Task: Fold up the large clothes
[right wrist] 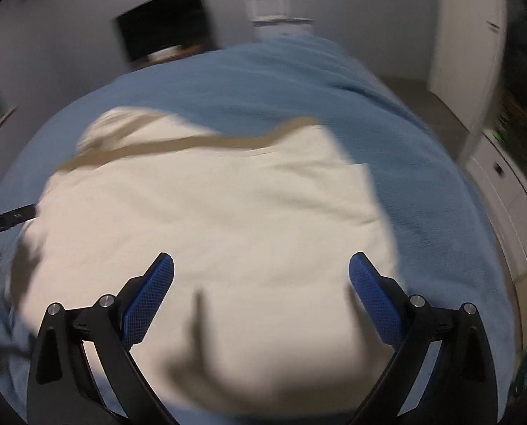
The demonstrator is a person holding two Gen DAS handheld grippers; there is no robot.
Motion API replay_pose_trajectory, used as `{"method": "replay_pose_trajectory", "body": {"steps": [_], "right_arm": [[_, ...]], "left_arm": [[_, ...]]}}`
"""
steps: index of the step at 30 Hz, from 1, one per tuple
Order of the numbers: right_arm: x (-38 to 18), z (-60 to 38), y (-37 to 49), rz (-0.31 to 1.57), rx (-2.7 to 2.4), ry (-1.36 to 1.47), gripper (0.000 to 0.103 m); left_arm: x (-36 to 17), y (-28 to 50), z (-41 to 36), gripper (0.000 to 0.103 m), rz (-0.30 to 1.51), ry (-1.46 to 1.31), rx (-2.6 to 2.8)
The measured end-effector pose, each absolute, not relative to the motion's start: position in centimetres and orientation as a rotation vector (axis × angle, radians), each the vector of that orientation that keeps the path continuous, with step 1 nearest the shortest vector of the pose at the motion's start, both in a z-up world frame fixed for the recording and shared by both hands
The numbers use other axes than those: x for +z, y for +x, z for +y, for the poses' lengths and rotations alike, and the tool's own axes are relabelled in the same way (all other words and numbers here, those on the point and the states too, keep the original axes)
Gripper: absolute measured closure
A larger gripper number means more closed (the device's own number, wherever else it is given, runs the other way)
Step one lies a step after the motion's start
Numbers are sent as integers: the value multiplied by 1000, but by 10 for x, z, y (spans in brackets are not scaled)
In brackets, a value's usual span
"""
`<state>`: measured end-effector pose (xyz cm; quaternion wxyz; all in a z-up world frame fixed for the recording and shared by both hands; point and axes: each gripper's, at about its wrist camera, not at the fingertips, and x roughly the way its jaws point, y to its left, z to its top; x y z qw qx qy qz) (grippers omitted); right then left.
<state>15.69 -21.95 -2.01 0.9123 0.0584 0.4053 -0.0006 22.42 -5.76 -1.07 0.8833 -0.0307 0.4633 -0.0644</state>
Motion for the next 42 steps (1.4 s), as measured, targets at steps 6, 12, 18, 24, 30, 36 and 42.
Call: {"method": "replay_pose_trajectory", "body": {"steps": [6,12,18,24,30,36,42], "right_arm": [[-55,-150,120,912,130,41,8],[-75,-193,118,983,-27,125,8],[-94,-267,115,1045,-249,309,8],[-93,-292,99,1005,-330,432,8],[-61,-301,66,828,-338,532,8],[-41,-262,45,810,-260,478,8],[-41,-212,11,860,-180,333,8]], "left_arm": [[-42,150,-98,6,1005,53,-174],[-60,144,-78,5,1024,32,-99],[-68,141,-50,5,1036,-42,-15],[-62,132,-42,6,1006,-69,24],[-37,103,-34,6,903,-166,6],[-31,86,-50,6,932,-152,-32],[-32,53,-68,6,967,-70,-65]]}}
